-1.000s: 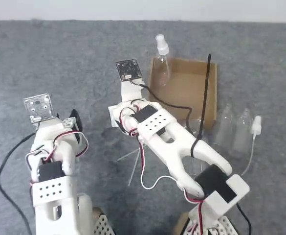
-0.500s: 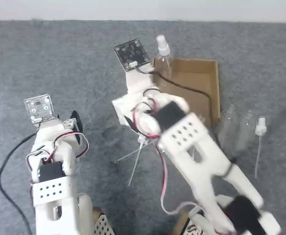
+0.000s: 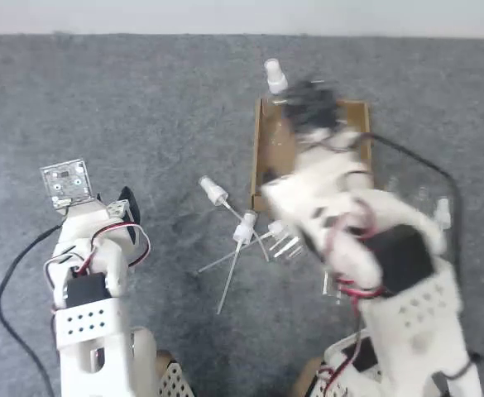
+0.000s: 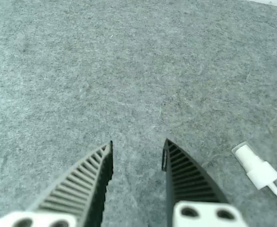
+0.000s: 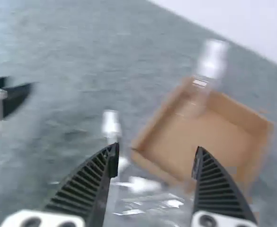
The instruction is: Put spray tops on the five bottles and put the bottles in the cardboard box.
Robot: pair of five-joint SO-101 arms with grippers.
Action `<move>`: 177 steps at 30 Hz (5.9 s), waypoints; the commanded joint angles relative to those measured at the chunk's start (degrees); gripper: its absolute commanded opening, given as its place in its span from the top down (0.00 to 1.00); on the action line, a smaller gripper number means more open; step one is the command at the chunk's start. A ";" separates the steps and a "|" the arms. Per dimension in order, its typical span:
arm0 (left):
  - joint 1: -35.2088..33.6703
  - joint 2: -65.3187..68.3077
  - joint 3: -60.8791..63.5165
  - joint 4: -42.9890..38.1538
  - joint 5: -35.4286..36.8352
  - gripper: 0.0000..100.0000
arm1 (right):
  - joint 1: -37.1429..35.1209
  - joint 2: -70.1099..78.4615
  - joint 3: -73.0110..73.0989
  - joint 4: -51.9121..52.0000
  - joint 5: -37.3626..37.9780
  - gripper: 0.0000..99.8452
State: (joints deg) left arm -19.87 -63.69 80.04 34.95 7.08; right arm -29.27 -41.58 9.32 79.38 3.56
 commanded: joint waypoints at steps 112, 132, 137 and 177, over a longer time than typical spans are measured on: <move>0.00 -1.41 -0.48 -1.58 -0.35 0.84 | -14.64 53.14 -3.87 -34.33 -11.43 0.99; 0.00 -1.41 -0.48 -1.58 -0.35 0.84 | -14.20 43.74 -20.13 -5.05 -11.08 0.69; 0.00 -1.41 -0.31 -1.58 -0.35 0.84 | -10.42 37.58 -24.53 8.92 -0.44 0.69; 0.88 -1.41 0.92 -3.25 -0.44 0.84 | 52.53 38.11 20.92 -20.70 23.21 0.69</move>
State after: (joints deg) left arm -19.34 -63.69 81.45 32.92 6.90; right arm 22.68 -6.95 30.15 61.80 26.07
